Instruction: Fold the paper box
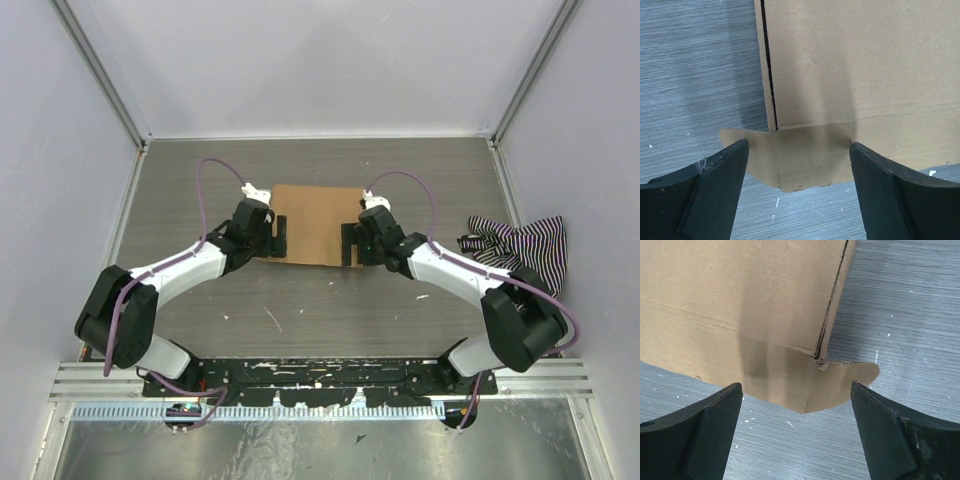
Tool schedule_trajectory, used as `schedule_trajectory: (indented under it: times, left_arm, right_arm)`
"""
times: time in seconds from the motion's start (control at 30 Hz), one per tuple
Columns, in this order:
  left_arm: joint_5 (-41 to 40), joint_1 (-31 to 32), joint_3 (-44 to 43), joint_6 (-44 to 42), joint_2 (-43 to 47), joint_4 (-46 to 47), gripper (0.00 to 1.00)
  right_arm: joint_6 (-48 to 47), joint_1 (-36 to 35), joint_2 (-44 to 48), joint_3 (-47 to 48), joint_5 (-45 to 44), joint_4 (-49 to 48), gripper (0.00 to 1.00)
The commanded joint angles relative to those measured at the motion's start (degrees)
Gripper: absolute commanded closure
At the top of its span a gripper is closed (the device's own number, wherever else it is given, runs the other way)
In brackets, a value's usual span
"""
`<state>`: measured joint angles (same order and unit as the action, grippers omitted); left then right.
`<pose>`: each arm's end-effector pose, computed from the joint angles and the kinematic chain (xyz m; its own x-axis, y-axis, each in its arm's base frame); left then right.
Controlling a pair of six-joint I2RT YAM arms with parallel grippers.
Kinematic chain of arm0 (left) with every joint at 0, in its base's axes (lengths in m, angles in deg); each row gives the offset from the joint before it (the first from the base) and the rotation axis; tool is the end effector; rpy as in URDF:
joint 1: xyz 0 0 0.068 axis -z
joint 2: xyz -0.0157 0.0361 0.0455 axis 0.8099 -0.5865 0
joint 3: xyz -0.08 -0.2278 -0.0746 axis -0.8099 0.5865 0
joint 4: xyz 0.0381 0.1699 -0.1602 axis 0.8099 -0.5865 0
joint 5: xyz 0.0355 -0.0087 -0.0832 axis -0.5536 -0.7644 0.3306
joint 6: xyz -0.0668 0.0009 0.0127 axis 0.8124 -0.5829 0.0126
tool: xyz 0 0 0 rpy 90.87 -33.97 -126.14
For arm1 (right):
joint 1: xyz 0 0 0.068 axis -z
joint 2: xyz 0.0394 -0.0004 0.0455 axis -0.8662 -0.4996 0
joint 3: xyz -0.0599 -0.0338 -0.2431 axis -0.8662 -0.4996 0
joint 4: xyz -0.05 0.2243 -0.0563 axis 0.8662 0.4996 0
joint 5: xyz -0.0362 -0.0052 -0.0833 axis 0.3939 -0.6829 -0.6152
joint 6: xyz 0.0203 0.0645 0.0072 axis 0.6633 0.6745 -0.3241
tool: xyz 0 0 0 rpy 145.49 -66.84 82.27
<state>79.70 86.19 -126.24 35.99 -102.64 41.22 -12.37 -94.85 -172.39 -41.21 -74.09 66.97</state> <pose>0.2588 -0.1516 0.1833 -0.7072 0.0203 -0.7068 0.1791 0.9721 -0.1513 0.2403 0.1574 0.1841 -0.7577 -0.0477 -0.6509 -0.2011 0.9658 0.1634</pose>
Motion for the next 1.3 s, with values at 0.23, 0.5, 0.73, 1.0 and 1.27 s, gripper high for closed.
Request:
schedule_trajectory:
  times: [0.23, 0.5, 0.73, 1.0, 1.27]
  left_arm:
    - [2.76, 0.11, -1.07, 0.2, -0.75, -0.82, 0.18]
    - [4.81, 0.16, -3.33, 1.06, 1.41, -7.45, 0.24]
    - [7.87, 0.16, -5.44, 2.3, 2.37, -11.19, 0.31]
    - [11.76, 0.13, -5.97, 2.98, 0.77, -10.66, 0.46]
    - [-4.39, 0.04, -5.86, 0.57, 1.74, -13.03, 0.15]
  right_arm:
    - [0.29, -0.66, -1.01, 1.3, 5.41, -3.18, 0.16]
    - [1.41, -0.66, -0.38, 1.96, 7.51, -1.23, 0.27]
    - [1.9, -0.68, 0.75, 4.19, 8.36, 2.28, 0.31]
    - [2.05, -0.33, 1.94, 5.71, 9.73, 3.83, 0.37]
    - [2.23, -0.31, 2.34, 5.29, 2.37, 5.18, 0.17]
